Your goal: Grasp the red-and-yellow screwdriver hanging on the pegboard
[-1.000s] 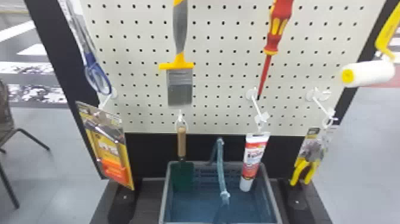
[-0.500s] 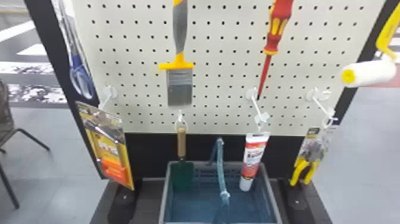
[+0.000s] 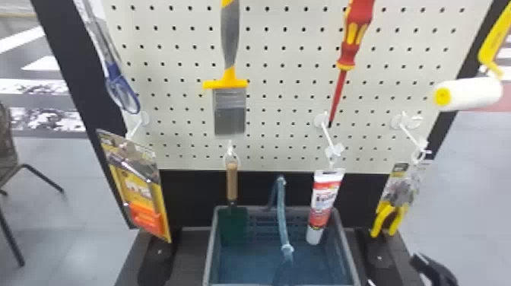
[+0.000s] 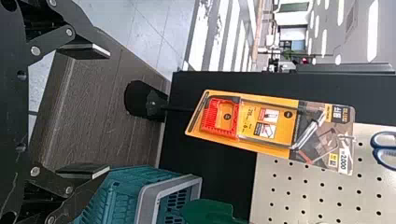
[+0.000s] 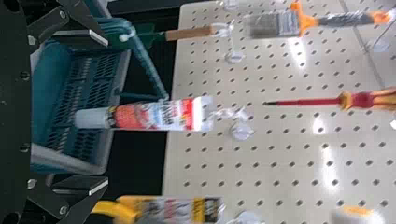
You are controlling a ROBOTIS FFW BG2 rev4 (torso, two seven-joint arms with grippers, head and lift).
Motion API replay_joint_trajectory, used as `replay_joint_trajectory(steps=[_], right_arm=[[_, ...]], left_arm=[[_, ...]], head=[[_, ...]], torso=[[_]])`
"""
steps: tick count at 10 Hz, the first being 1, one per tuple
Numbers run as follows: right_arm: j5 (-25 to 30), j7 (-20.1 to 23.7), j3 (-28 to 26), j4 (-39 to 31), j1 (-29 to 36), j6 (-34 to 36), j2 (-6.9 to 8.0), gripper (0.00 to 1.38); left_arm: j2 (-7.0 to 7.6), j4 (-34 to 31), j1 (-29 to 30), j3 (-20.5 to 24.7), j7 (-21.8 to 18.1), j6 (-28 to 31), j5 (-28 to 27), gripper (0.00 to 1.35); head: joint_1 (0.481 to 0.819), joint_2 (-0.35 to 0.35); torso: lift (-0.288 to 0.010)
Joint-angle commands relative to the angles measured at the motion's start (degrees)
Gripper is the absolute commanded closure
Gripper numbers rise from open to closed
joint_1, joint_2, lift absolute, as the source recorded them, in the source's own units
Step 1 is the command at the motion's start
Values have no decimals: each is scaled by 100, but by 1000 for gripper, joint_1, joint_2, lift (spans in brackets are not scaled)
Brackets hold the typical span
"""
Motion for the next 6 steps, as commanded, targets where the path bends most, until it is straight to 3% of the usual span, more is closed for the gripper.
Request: replay_joint_trajectory(steps=[1,6], right_arm=[[120,165,-11,-513,-152,386,-31,248],[366,929,-372,-1216,-755,1168,-13,248]], left_arm=[[0,0,0,0,0,0,0,415],[0,0,0,-9,0,17,0,415]], head=[[549,0],[549,0]], torso=[[-100],[-100]])
